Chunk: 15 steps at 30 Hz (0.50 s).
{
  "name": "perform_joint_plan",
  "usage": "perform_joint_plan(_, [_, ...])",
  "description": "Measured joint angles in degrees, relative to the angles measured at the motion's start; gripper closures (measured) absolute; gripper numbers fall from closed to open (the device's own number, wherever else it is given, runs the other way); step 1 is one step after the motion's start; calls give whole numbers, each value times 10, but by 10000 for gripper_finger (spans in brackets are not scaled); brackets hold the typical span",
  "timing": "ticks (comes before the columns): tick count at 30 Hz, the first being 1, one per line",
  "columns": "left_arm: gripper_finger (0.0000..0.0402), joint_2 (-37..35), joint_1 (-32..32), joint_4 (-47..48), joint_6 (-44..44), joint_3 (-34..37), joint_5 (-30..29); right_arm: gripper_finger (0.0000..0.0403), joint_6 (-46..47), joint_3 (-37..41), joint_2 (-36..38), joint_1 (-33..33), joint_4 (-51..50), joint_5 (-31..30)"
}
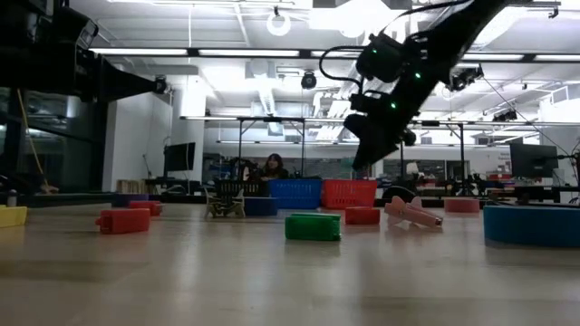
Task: Pick and place Stapler, Stapler remover, tape
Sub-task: Put the light blue staple remover into the red bin
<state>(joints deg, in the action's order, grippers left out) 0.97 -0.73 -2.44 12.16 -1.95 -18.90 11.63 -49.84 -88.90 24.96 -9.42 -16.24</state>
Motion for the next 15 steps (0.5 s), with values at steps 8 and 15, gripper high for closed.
perform_joint_plan(8, [399, 0, 0, 0, 0, 0, 0, 322, 109, -86, -21, 69, -77, 7])
perform_joint_plan(15, [399, 0, 0, 0, 0, 0, 0, 322, 201, -123, -86, 94, -84, 79])
